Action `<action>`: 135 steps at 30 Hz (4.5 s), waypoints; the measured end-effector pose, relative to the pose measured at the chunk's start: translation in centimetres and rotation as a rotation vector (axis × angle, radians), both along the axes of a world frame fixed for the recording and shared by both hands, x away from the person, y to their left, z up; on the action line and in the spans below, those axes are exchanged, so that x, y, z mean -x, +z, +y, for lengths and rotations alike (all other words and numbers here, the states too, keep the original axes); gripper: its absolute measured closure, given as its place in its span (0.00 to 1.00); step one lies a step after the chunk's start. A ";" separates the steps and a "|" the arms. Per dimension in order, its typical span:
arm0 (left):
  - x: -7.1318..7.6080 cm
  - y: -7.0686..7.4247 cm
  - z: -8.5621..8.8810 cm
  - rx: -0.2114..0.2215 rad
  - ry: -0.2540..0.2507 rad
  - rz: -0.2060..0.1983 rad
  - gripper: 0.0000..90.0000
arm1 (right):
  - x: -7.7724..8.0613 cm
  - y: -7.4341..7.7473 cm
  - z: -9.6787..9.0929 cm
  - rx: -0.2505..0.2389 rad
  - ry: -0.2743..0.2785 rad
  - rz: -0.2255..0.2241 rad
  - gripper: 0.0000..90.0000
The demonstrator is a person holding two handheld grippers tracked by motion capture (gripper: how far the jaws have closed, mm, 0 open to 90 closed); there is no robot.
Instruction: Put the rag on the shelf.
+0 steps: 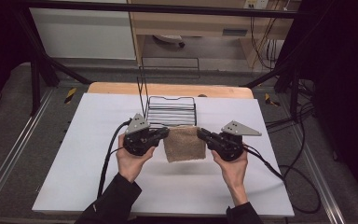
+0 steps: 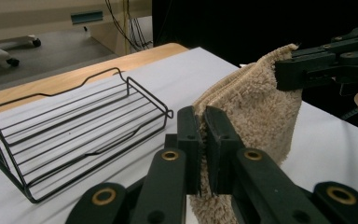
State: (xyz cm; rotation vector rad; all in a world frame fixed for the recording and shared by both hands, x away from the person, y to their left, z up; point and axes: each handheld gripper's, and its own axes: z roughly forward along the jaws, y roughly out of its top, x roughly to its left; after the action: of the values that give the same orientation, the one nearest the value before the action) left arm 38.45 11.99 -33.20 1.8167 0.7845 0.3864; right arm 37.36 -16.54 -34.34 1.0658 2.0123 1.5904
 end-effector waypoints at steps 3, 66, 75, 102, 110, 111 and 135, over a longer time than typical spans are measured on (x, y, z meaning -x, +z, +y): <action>-0.2 0.4 0.2 0.006 0.004 -0.009 0.94 | -0.1 0.5 0.3 -0.013 -0.007 -0.020 0.95; -3.3 8.6 2.9 0.162 0.096 -0.201 0.95 | -3.1 9.4 3.9 -0.067 -0.069 -0.252 0.95; -3.9 9.9 2.8 0.175 0.102 -0.228 0.95 | -3.8 10.8 4.1 -0.076 -0.086 -0.280 0.95; -6.1 13.8 3.3 0.194 0.123 -0.290 0.95 | -5.6 14.6 5.1 -0.096 -0.113 -0.350 0.95; -6.8 14.6 3.3 0.221 0.128 -0.305 0.95 | -6.4 15.8 5.3 -0.094 -0.117 -0.370 0.95; -6.8 14.8 3.4 0.218 0.130 -0.304 0.95 | -6.4 15.8 5.3 -0.094 -0.117 -0.370 0.95; -10.1 17.2 2.8 0.135 0.175 -0.321 0.95 | -10.0 16.9 5.6 -0.119 -0.135 -0.361 0.95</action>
State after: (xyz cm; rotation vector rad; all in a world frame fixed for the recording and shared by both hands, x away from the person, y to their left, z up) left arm 48.53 14.80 -15.95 1.5157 0.7261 0.7033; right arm 47.33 -10.94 -17.47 0.8602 1.5954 1.7068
